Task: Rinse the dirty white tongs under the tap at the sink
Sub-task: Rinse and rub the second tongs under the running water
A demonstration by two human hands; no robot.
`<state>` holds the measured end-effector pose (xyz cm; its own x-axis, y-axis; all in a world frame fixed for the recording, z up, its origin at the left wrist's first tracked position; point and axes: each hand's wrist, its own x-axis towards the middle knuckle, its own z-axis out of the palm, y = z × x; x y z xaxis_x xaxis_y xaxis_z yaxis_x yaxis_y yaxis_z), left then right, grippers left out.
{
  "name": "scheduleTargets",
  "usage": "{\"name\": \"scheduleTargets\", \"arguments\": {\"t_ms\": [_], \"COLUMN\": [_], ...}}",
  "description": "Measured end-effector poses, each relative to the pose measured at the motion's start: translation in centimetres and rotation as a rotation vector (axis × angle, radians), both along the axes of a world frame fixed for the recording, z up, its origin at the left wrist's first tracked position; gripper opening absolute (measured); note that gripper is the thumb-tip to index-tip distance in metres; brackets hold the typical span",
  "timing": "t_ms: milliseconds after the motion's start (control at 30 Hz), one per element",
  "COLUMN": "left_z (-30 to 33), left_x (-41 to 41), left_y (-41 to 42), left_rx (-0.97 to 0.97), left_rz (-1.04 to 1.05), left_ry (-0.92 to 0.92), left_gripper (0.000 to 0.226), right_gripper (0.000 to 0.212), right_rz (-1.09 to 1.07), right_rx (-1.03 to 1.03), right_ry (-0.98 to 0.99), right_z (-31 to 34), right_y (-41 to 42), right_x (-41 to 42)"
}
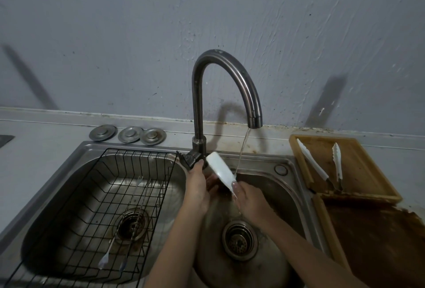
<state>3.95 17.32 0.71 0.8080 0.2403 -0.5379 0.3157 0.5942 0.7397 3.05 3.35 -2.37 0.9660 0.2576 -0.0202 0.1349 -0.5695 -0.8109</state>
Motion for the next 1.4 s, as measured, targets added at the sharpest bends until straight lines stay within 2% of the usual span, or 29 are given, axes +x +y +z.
{"name": "scheduleTargets", "arguments": {"t_ms": [100, 167, 233, 300, 400, 467, 767, 1067, 1133, 1167, 1233, 1267, 1300, 1333, 1400], "left_z": [-1.4, -2.1, -2.5, -2.7, -2.4, -2.4, -2.7, -1.6, -1.6, -1.5, -1.5, -1.5, -1.6, -1.6, -1.5], "left_x": [-0.2, -0.1, 0.4, 1.1, 2.3, 3.0, 4.2, 5.2, 5.1, 5.1, 5.0, 4.9, 4.8, 4.8, 4.8], "left_y": [1.6, 3.1, 4.2, 4.7, 4.9, 4.9, 5.0, 4.6, 4.6, 4.5, 4.5, 4.5, 4.4, 4.4, 4.4], "left_rx": [0.473, 0.811, 1.136, 1.315, 1.330, 1.411, 1.509, 1.589, 1.589, 1.582, 1.578, 1.580, 1.585, 1.592, 1.597], "left_rz": [0.143, 0.168, 0.064, -0.048, -0.046, -0.032, -0.033, -0.159, -0.163, -0.162, -0.167, -0.171, -0.179, -0.187, -0.184], "left_ry": [-0.058, -0.085, -0.126, -0.158, -0.107, -0.042, 0.008, 0.123, 0.133, 0.134, 0.135, 0.138, 0.141, 0.144, 0.144], "left_gripper": [0.035, 0.050, 0.059, 0.056, 0.026, 0.019, 0.017, 0.018, 0.019, 0.021, 0.022, 0.023, 0.023, 0.025, 0.028], "right_gripper": [0.045, 0.047, 0.049, 0.049, 0.048, 0.049, 0.041, 0.056, 0.044, 0.039, 0.038, 0.042, 0.046, 0.050, 0.052], "right_rz": [-0.061, 0.001, 0.053, 0.087, 0.096, 0.094, 0.045, -0.022, -0.038, -0.016, 0.146, 0.234, 0.262, 0.225, 0.083], "right_rx": [0.279, 0.322, 0.337, 0.356, 0.387, 0.397, 0.379, 0.336, 0.222, 0.059, -0.460, -0.667, -0.767, -0.759, -0.626], "right_ry": [0.266, 0.309, 0.307, 0.294, 0.287, 0.266, 0.179, -0.144, -0.246, -0.281, -0.170, -0.072, 0.011, 0.030, -0.061], "right_z": [-0.9, -0.8, -0.5, -0.2, 0.2, 0.4, 1.9, 5.3, 5.1, 4.7, 3.6, 2.7, 1.9, 1.2, 0.2], "right_y": [-0.4, -1.0, -1.5, -1.7, -1.7, -1.7, -1.2, -2.3, -2.4, -2.6, -3.1, -3.2, -3.2, -2.9, -2.2], "right_x": [-0.8, -1.1, -1.3, -1.4, -1.3, -1.2, -1.3, -0.2, -0.2, -0.1, 0.1, 0.2, 0.0, -0.4, -1.2]}}
